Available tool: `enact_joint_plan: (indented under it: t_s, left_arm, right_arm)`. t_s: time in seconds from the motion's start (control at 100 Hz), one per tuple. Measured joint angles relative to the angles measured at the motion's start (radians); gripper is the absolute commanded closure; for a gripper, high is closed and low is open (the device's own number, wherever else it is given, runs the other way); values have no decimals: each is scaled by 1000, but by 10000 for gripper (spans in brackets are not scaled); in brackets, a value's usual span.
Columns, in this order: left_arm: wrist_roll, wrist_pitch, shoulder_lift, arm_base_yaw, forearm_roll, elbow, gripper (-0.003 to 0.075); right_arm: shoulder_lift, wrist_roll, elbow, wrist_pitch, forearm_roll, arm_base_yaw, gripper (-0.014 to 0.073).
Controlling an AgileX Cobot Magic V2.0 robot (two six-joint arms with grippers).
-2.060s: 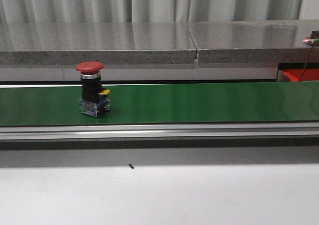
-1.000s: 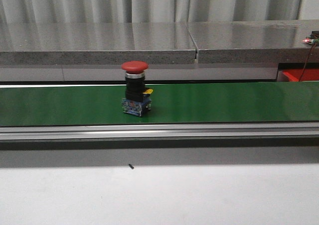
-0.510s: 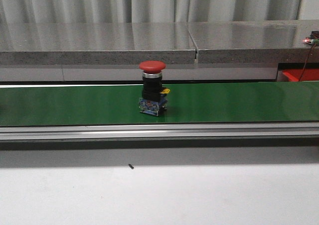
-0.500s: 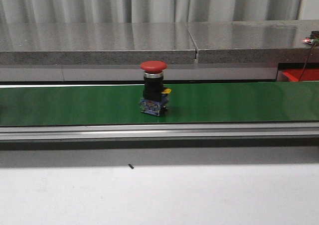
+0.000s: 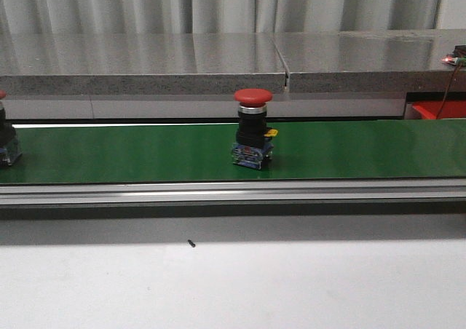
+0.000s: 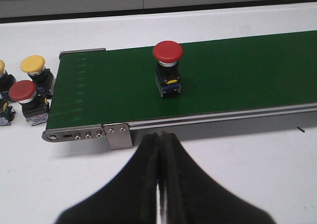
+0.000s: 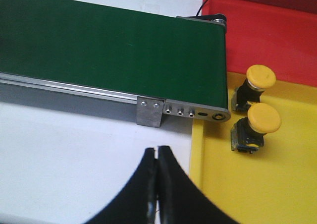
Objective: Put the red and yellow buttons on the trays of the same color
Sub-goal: 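Lower the right gripper onto the first red button at the belt's end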
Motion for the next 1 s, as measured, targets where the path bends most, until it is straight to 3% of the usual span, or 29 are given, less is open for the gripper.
enact_joint_plan:
  t_s: [1.0]
  left_arm:
    - [-2,-13,-33,0,0,10,741]
  right_arm:
    - [0,0,0,0,0,0,659]
